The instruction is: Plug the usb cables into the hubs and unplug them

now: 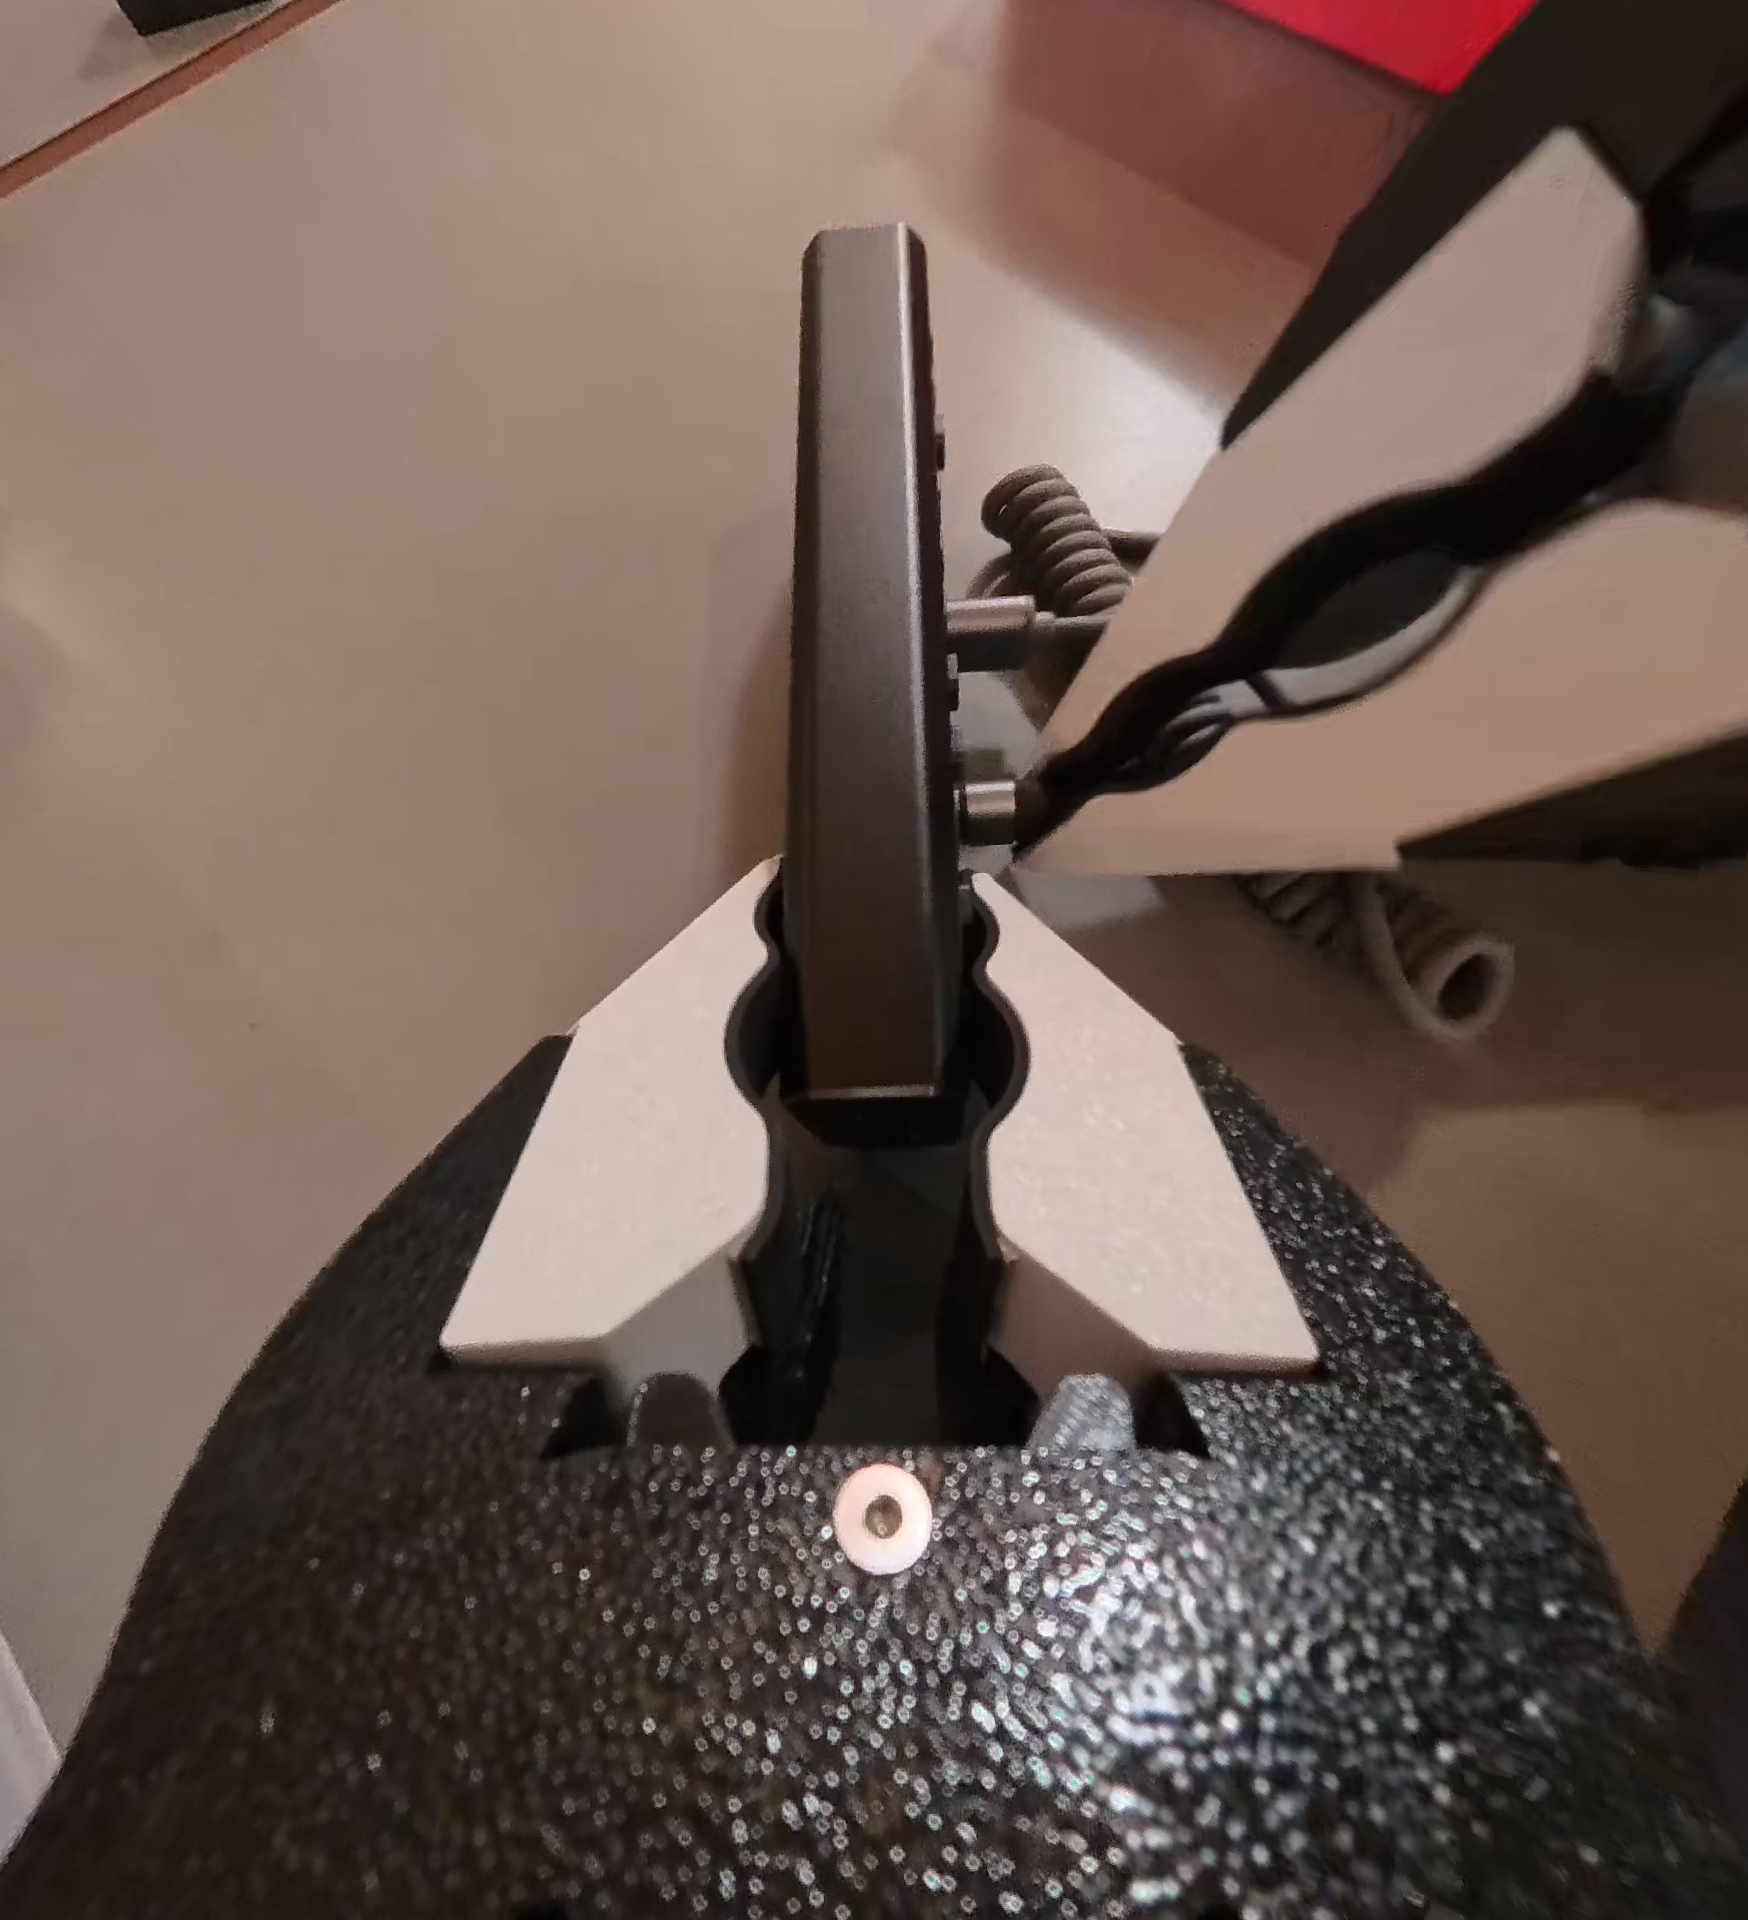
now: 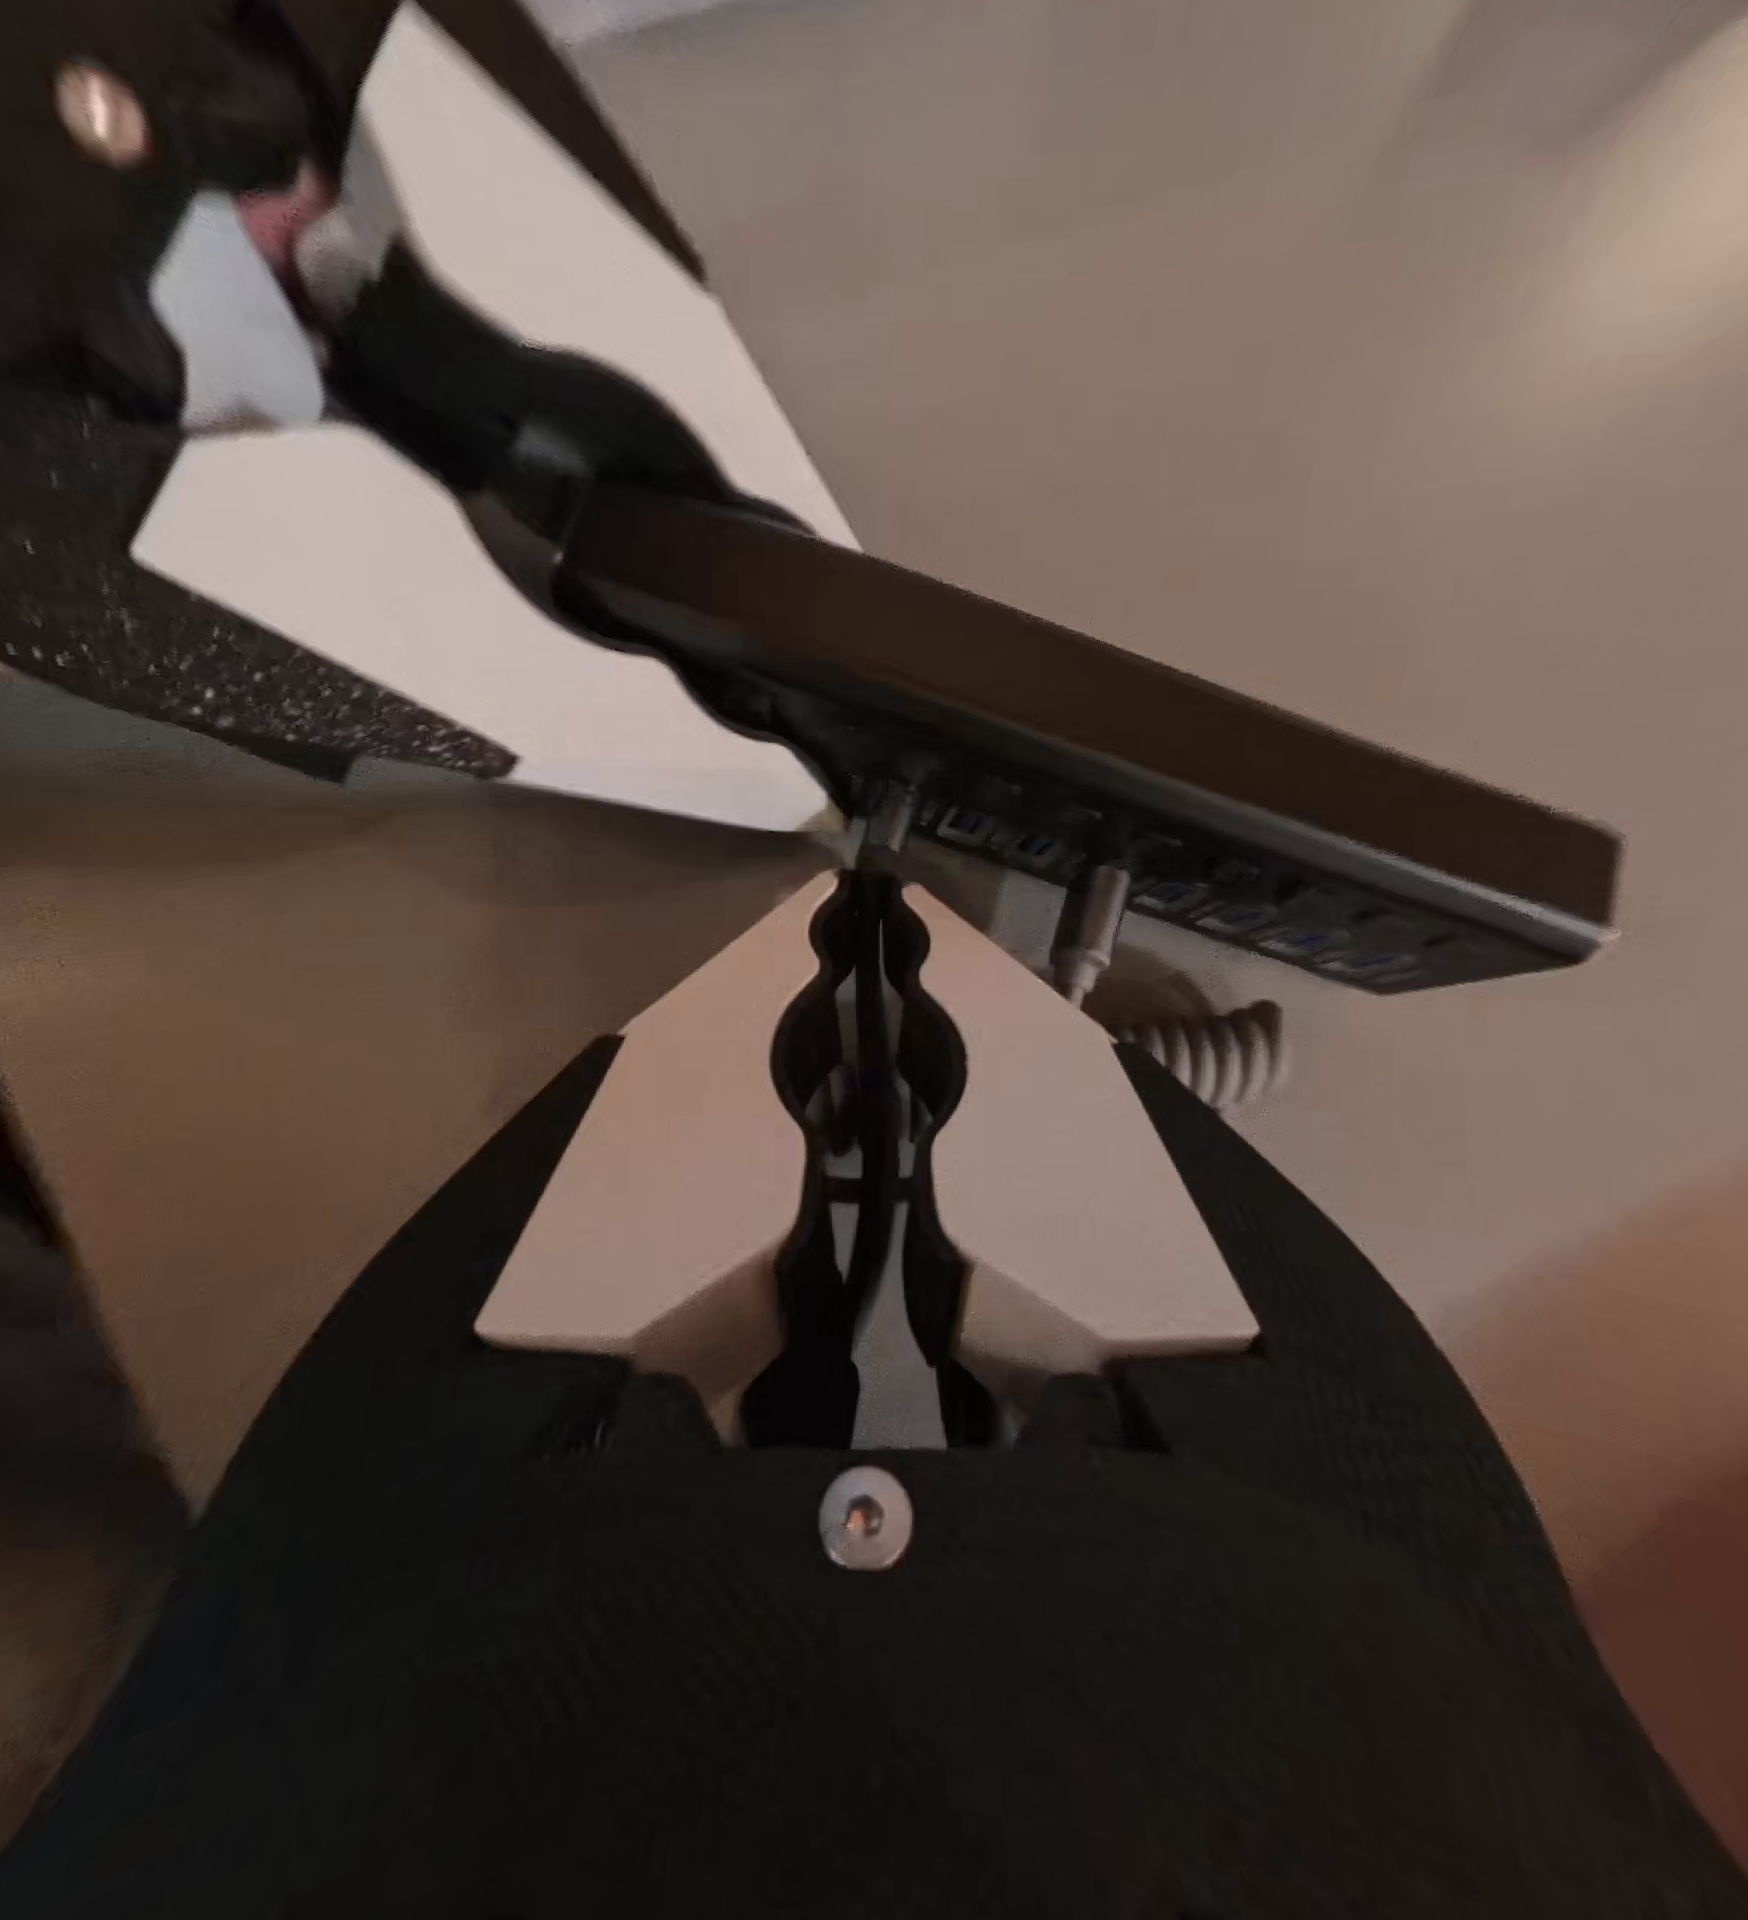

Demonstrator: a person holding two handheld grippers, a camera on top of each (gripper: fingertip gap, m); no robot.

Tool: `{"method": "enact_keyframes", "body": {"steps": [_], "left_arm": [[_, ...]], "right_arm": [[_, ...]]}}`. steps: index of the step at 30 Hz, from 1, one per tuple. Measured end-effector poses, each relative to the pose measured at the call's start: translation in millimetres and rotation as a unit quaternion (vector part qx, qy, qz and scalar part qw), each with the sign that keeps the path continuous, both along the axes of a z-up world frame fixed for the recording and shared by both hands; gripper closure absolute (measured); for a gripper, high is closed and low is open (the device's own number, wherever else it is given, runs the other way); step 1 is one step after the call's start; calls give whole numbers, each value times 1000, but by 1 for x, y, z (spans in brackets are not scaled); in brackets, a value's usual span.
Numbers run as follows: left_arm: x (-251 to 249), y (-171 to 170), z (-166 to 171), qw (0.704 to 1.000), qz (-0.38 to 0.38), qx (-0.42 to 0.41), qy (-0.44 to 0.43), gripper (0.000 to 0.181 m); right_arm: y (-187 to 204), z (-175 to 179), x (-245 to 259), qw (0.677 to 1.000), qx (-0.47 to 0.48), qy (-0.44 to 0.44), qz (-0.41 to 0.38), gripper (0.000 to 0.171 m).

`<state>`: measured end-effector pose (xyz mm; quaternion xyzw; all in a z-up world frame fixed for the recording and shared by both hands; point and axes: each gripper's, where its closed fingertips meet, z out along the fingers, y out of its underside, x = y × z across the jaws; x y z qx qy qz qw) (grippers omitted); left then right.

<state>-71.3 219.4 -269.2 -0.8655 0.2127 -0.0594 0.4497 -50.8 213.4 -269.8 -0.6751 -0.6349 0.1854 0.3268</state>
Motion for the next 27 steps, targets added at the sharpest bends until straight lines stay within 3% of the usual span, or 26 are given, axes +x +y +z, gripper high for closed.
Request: {"method": "enact_keyframes", "body": {"steps": [3,7,15,21,25,27], "left_arm": [[1,-1,1,1000,-5,2,2,155],[7,-3,1,1000,-25,7,8,154],[14,-7,0,999,-51,-2,-7,154],[15,-8,0,998,-57,-8,-14,155],[16,-9,0,998,-61,-1,-5,154],[16,-9,0,998,-61,-2,-6,154]], "right_arm": [[0,1,3,992,119,-49,-11,169],[-6,2,8,998,-21,38,-39,170],[-12,3,14,991,-110,74,-13,169],[-11,2,16,994,98,-24,-40,169],[-14,3,17,996,-58,59,-29,169],[-15,3,17,997,-43,56,-39,169]]}}
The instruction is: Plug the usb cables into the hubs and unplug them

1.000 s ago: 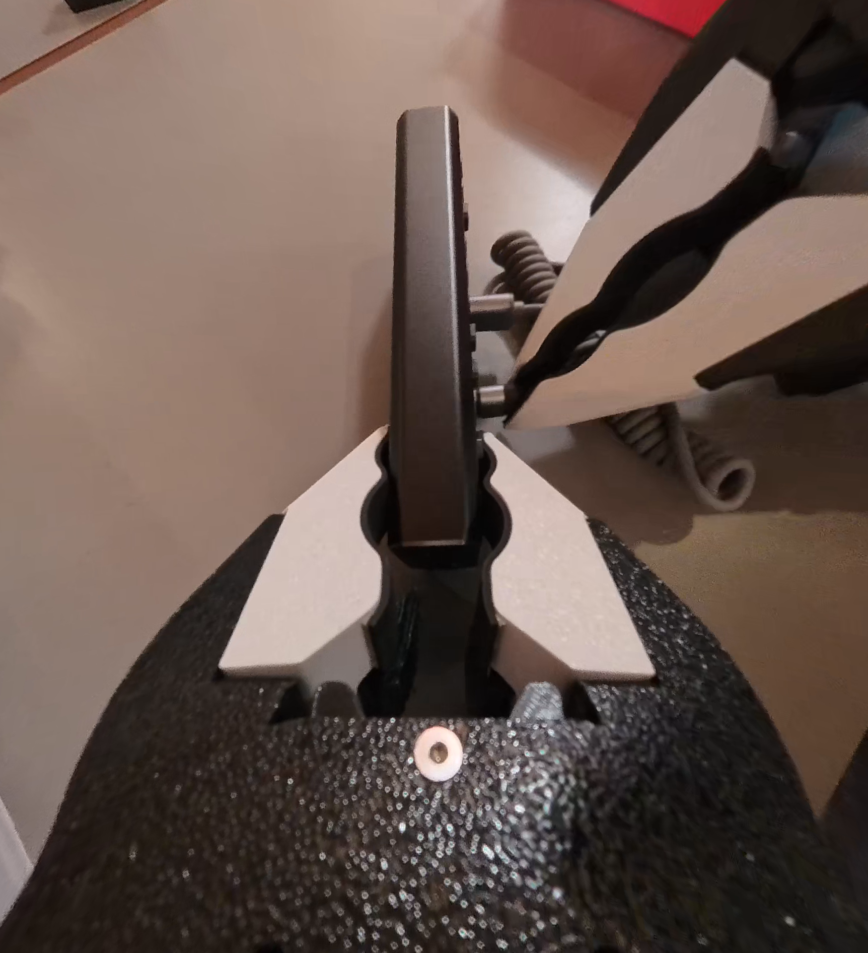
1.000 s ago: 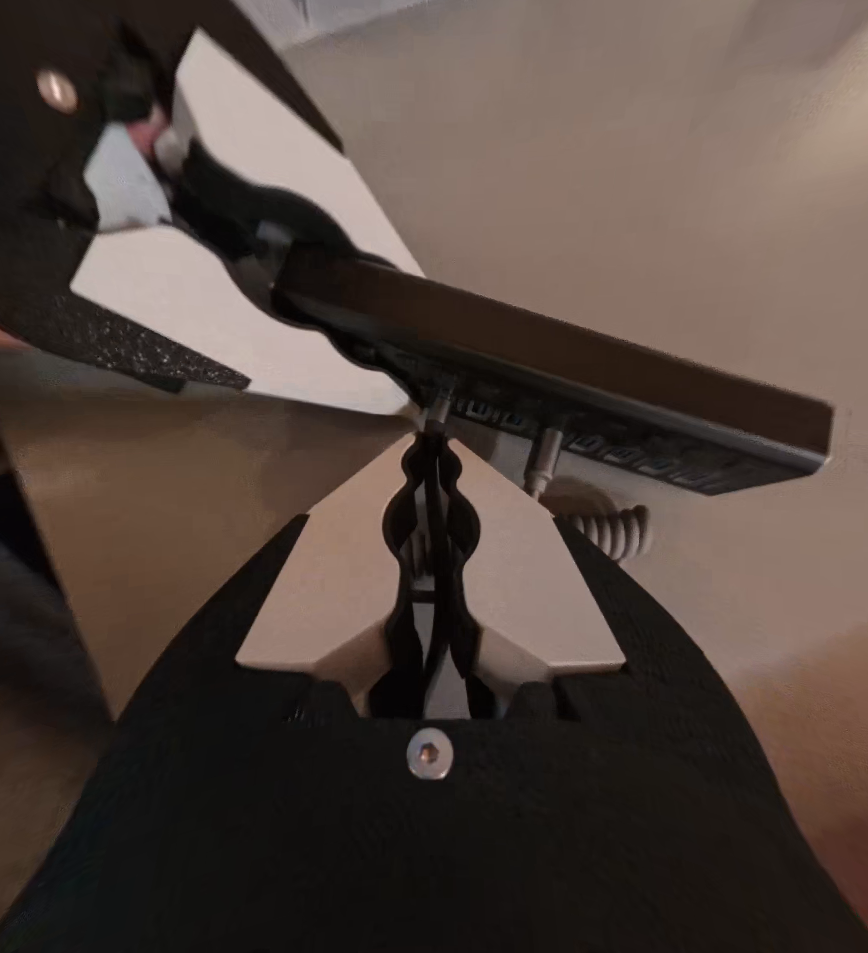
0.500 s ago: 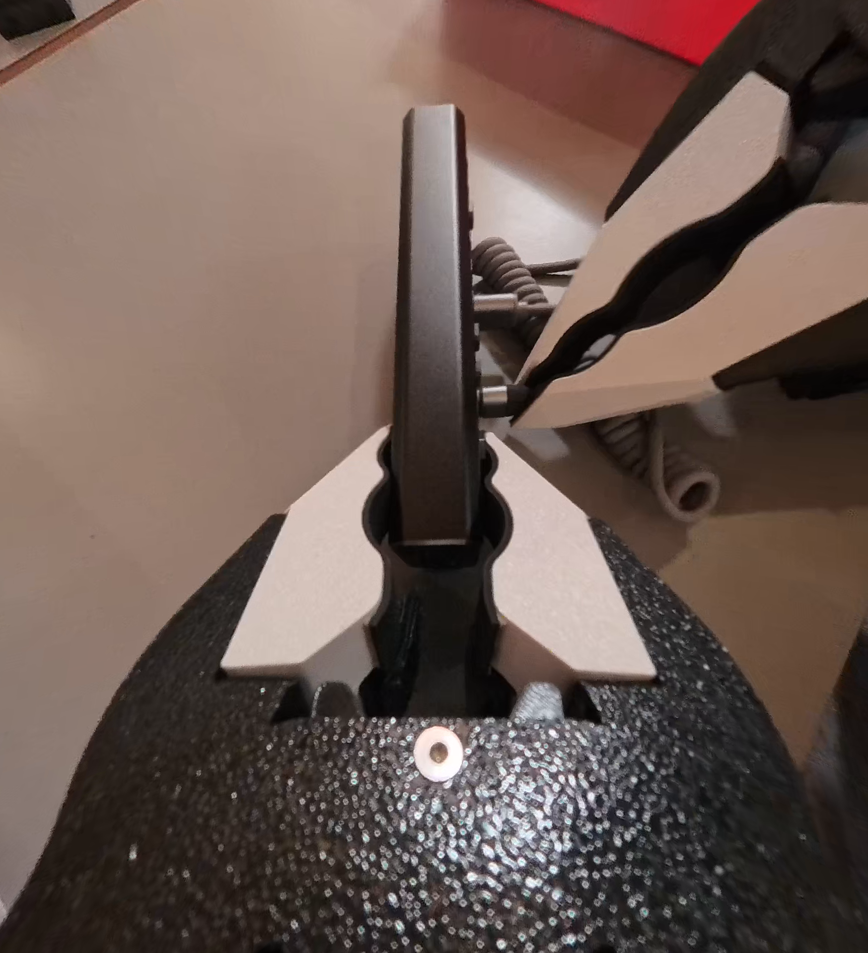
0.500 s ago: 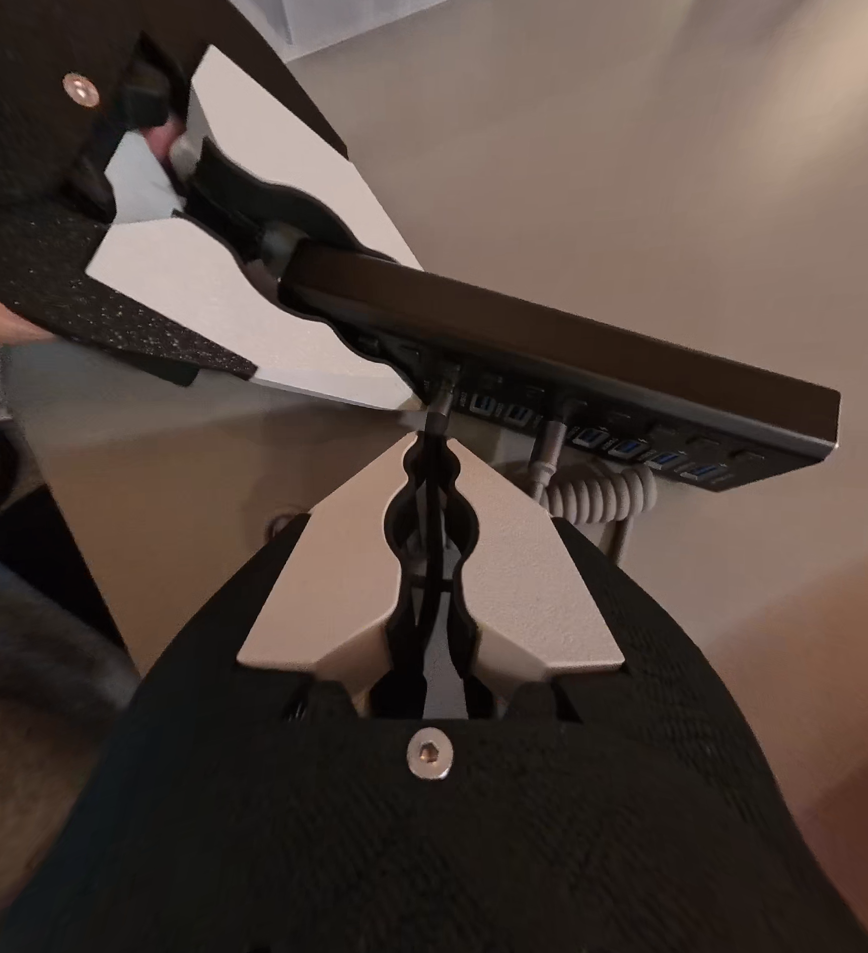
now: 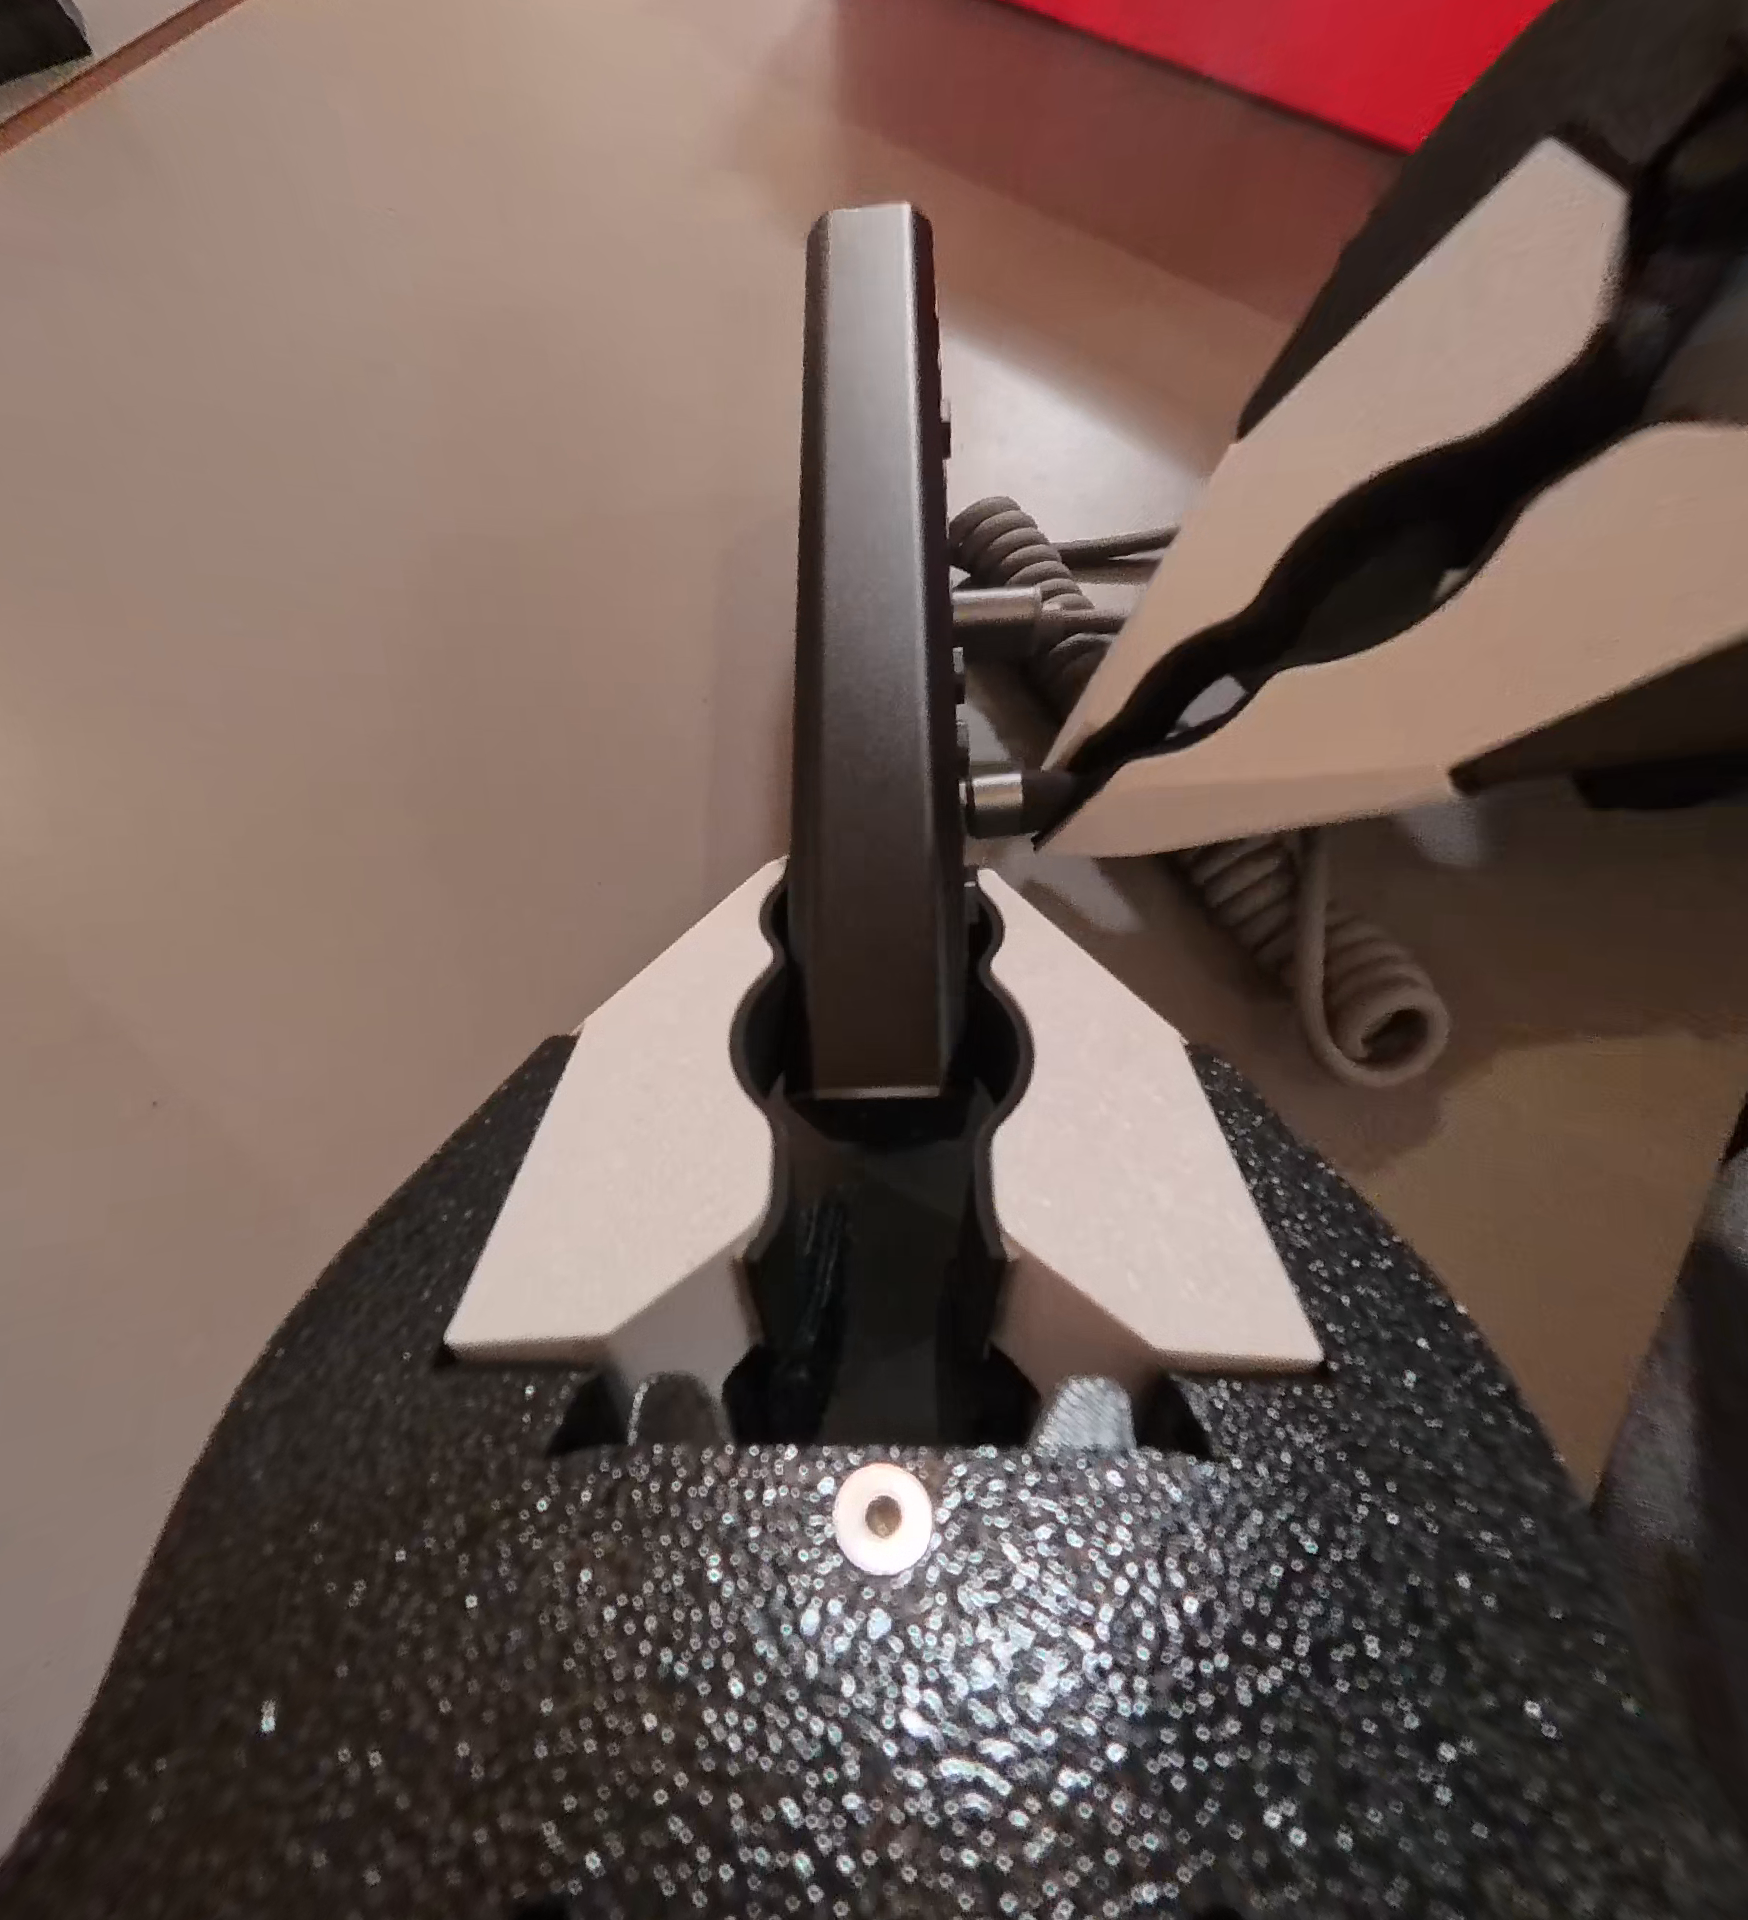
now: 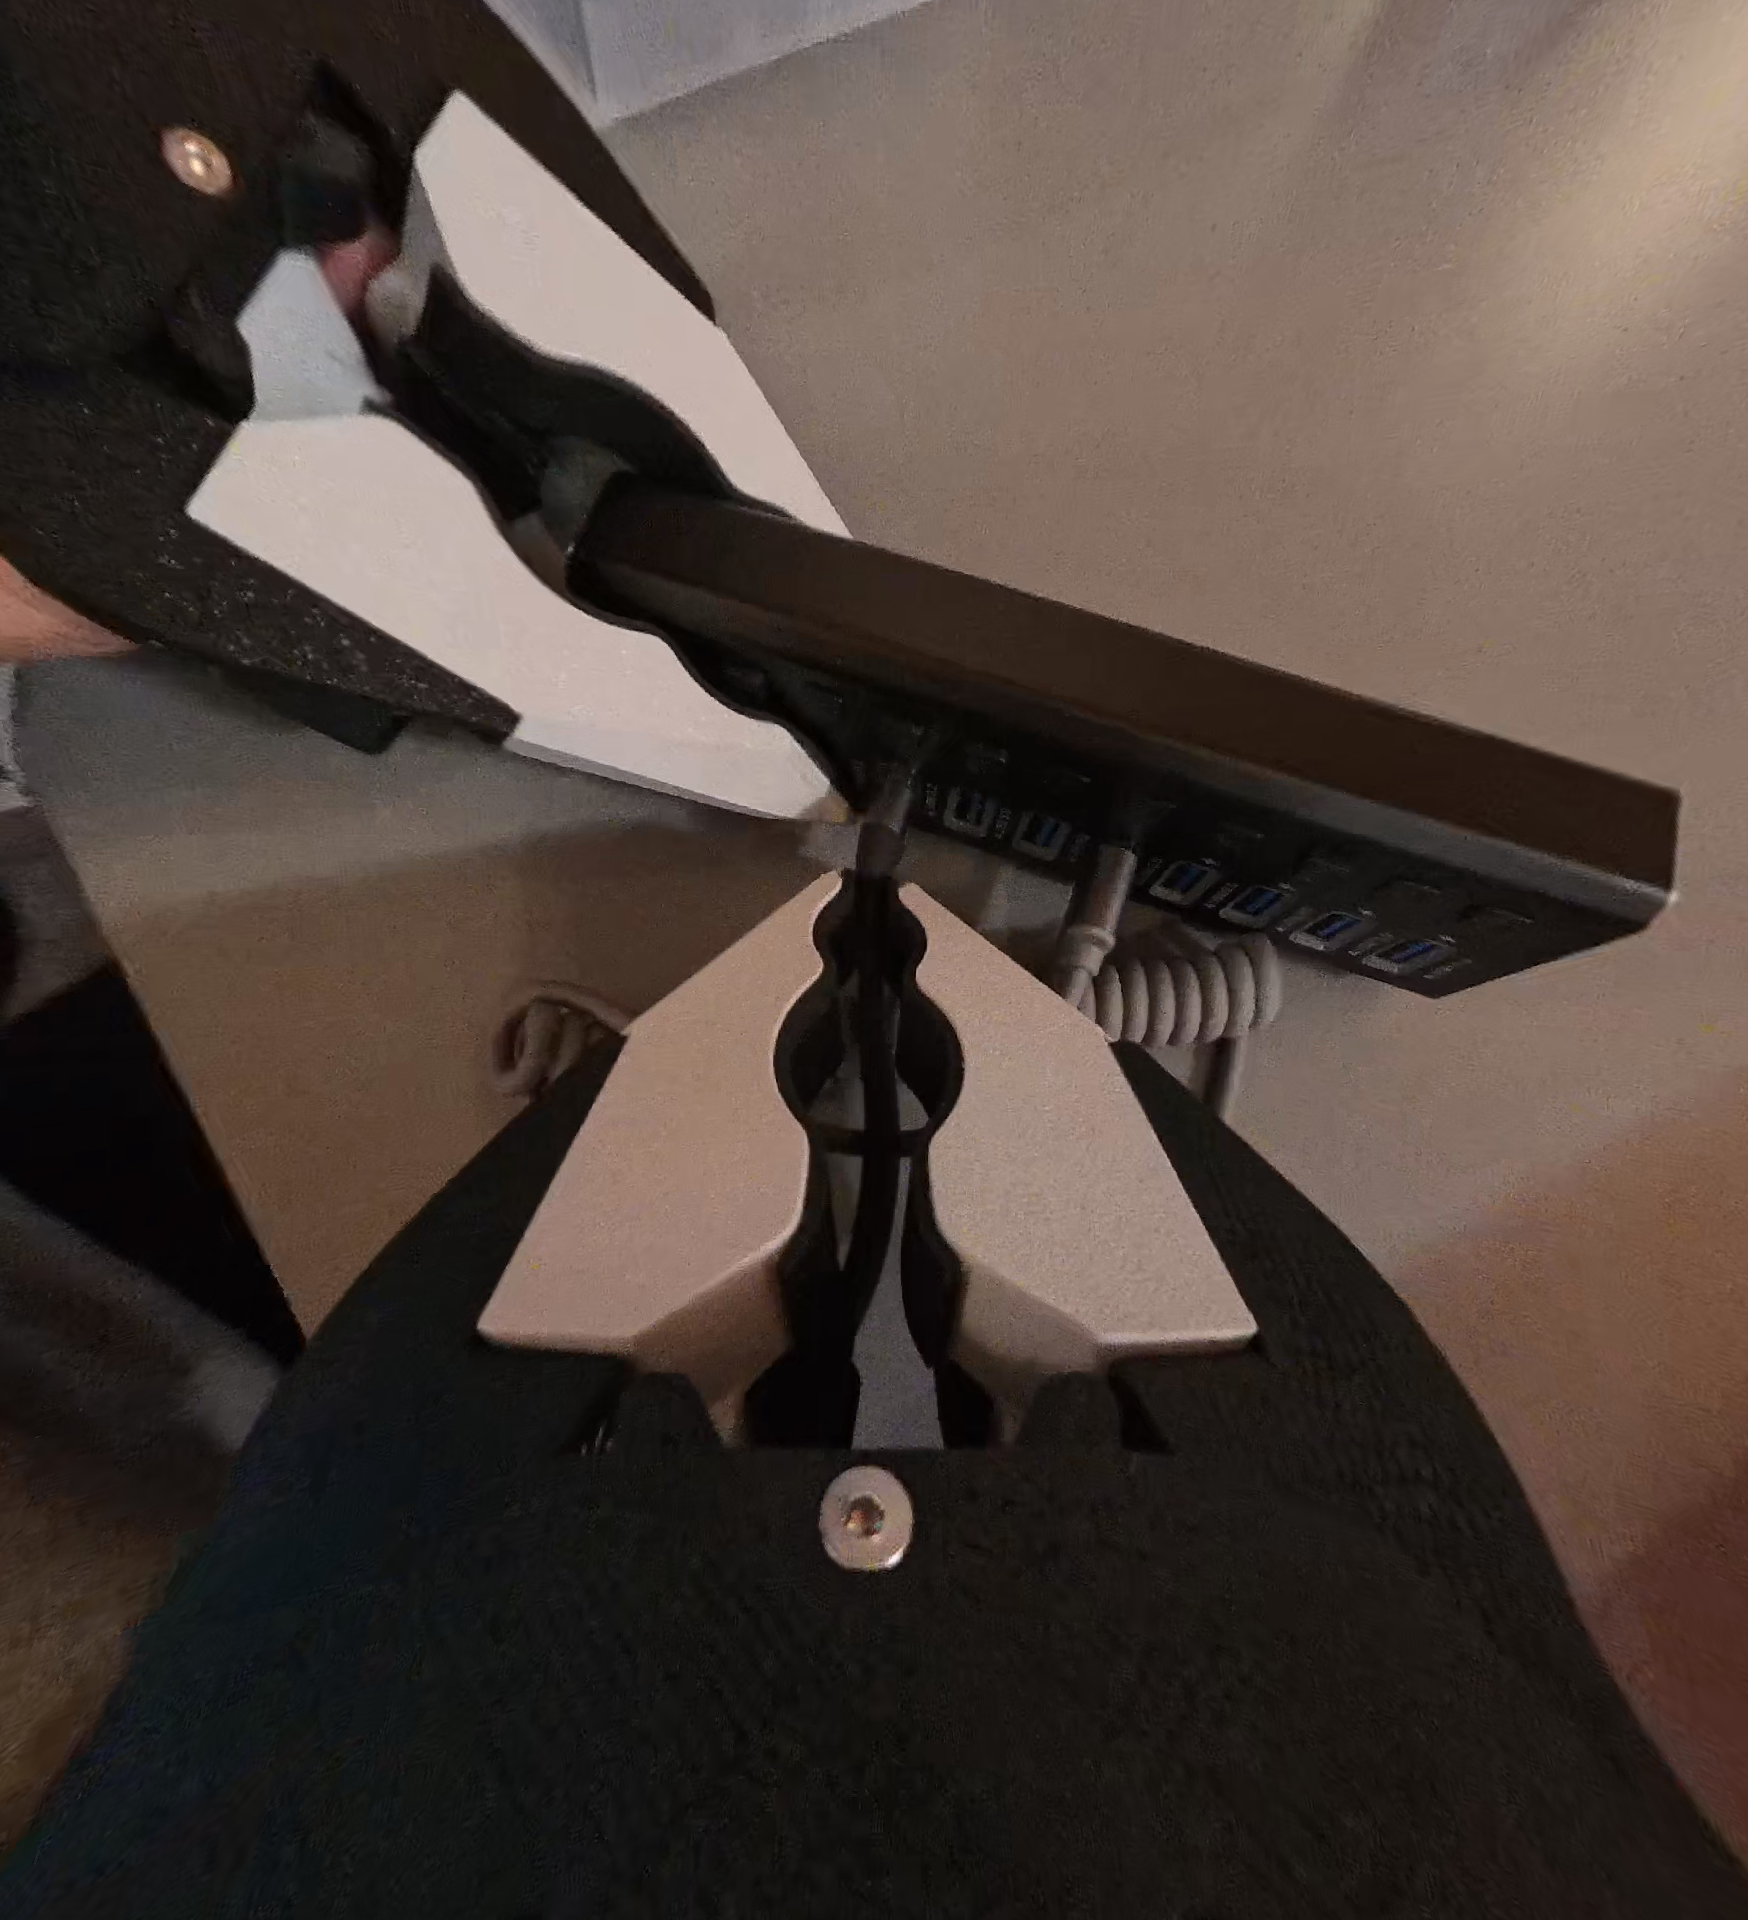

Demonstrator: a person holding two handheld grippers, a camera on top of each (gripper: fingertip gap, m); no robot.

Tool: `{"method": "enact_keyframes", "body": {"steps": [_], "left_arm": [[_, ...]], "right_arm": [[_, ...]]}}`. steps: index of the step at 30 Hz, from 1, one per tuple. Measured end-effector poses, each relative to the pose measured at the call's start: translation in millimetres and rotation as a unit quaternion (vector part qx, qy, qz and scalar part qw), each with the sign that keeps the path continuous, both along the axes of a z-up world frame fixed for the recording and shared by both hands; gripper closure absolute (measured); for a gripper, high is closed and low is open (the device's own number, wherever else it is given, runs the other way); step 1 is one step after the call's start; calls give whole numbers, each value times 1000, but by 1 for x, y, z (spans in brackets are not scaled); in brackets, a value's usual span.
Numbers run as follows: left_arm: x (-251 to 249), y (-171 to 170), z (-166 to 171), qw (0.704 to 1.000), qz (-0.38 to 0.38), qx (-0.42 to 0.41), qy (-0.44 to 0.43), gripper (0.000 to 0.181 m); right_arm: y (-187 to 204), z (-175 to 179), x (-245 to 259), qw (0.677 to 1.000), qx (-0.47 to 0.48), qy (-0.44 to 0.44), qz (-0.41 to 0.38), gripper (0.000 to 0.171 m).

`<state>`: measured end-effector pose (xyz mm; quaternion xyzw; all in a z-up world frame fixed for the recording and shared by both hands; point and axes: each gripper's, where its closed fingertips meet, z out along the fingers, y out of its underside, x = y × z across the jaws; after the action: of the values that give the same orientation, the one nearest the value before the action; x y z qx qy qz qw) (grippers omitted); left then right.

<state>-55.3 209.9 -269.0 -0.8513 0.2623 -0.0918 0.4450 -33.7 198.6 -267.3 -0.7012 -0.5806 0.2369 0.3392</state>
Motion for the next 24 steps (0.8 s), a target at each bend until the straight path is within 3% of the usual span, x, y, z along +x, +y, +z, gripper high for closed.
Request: {"method": "enact_keyframes", "body": {"steps": [3,8,11,14,24], "left_arm": [[-1,-1,0,1000,0,-5,-6,155],[-1,-1,0,1000,2,0,5,155],[-3,0,-1,1000,10,-4,-1,155],[-4,1,-1,1000,12,-4,-2,154],[-9,3,0,999,30,-8,-10,155]], "right_arm": [[0,-1,0,995,81,-51,5,169],[-4,-1,-1,992,-120,21,26,165],[2,-6,0,999,-40,-17,16,151],[2,-3,-8,999,28,-30,15,156],[9,-3,-17,998,43,-55,-3,164]]}}
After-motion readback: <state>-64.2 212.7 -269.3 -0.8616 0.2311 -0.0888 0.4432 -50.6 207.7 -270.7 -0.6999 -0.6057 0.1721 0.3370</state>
